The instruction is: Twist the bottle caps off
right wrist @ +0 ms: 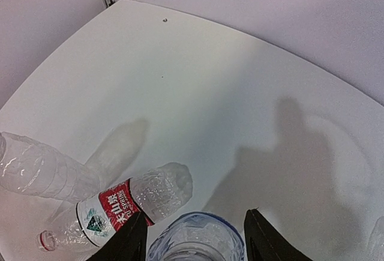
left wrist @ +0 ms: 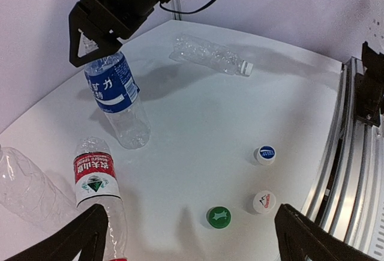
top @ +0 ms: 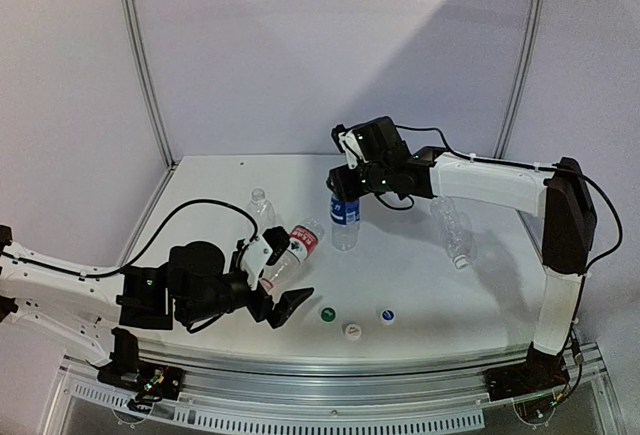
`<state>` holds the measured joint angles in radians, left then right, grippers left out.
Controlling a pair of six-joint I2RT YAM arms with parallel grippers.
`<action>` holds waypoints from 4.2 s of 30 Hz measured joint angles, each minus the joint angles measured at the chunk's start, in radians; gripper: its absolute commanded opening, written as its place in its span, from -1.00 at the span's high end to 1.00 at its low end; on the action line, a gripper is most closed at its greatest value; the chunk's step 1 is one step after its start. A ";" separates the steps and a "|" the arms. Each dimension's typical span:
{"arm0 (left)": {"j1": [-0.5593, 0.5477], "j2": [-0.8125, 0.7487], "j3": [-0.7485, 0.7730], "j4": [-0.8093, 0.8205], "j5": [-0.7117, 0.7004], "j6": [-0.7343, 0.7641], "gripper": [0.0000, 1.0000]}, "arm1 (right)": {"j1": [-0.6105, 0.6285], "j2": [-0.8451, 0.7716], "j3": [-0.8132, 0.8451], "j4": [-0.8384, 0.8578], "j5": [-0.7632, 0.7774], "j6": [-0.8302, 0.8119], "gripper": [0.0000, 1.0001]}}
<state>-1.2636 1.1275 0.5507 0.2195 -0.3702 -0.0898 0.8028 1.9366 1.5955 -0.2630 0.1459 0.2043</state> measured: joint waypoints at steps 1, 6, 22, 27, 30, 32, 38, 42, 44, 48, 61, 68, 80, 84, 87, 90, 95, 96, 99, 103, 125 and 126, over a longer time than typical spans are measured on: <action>0.000 0.000 0.000 0.000 0.000 0.000 -0.99 | 0.000 0.000 0.000 0.000 0.000 0.000 -0.16; 0.000 0.000 0.000 0.000 0.001 0.000 -0.99 | 0.000 0.000 0.000 -0.002 0.001 0.000 -0.31; 0.000 0.018 0.000 -0.002 0.000 0.003 -0.99 | 0.000 -0.184 -0.022 -0.044 0.012 -0.026 -0.66; 0.000 0.006 0.000 -0.008 -0.001 0.003 -0.98 | -0.002 -0.280 -0.062 -0.058 0.098 -0.033 -0.98; 0.000 -0.025 0.000 -0.011 -0.005 0.003 -0.99 | -0.018 -0.385 -0.190 -0.029 0.185 -0.029 -0.98; 0.000 -0.049 0.000 -0.011 -0.011 0.003 -0.99 | -0.045 -0.448 -0.266 -0.028 0.222 -0.028 -0.98; 0.000 -0.068 -0.002 -0.015 -0.047 -0.004 -0.99 | -0.130 -0.514 -0.325 -0.111 0.291 -0.026 -0.93; 0.000 -0.067 -0.002 -0.015 -0.055 -0.008 -0.98 | -0.133 -0.500 -0.338 -0.175 0.312 -0.018 -0.85; 0.000 -0.067 -0.002 -0.015 -0.057 -0.009 -0.99 | -0.144 -0.487 -0.354 -0.195 0.303 -0.004 -0.81; 0.000 -0.067 -0.002 -0.015 -0.058 -0.009 -0.99 | -0.194 -0.456 -0.394 -0.210 0.276 0.021 -0.78; 0.000 -0.044 -0.004 -0.015 -0.057 -0.008 -0.99 | -0.214 -0.408 -0.488 -0.231 0.272 0.042 -0.78; 0.000 -0.044 -0.004 -0.015 -0.056 -0.008 -0.99 | -0.262 -0.346 -0.492 -0.238 0.252 0.066 -0.72; 0.000 -0.050 -0.004 -0.014 -0.034 -0.008 -0.98 | -0.365 -0.110 -0.463 -0.267 0.158 0.085 -0.55; 0.000 -0.058 -0.005 -0.014 -0.032 -0.008 -0.99 | -0.367 -0.064 -0.449 -0.272 0.148 0.093 -0.28; 0.000 -0.064 -0.007 -0.015 -0.031 -0.008 -0.98 | -0.371 -0.063 -0.444 -0.277 0.145 0.098 -0.02; 0.000 -0.068 -0.008 -0.014 -0.030 -0.008 -0.99 | -0.372 -0.076 -0.449 -0.279 0.138 0.110 0.15; 0.000 -0.065 -0.008 -0.014 -0.026 -0.004 -0.99 | -0.371 -0.228 -0.572 -0.298 0.076 0.119 0.24; 0.000 -0.062 -0.008 -0.012 -0.026 -0.003 -0.99 | -0.369 -0.281 -0.600 -0.308 0.061 0.124 0.26; 0.000 -0.034 -0.008 0.002 -0.022 0.010 -0.99 | -0.357 -0.476 -0.668 -0.329 0.010 0.133 0.29; -0.007 0.007 -0.012 0.024 -0.016 0.039 -0.98 | -0.320 -0.726 -0.710 -0.349 -0.099 0.152 0.34; -0.392 0.578 0.047 0.665 -0.413 1.103 -0.99 | -0.085 -1.036 -0.779 -0.595 -0.699 0.170 0.43; -0.394 0.600 0.066 0.694 -0.416 1.161 -0.99 | -0.053 -1.015 -0.779 -0.596 -0.702 0.170 0.43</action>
<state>-1.6573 1.7279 0.6170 0.9138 -0.7864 1.0714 0.7498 0.9218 0.8165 -0.8589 -0.5560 0.3740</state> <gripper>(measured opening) 0.993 0.529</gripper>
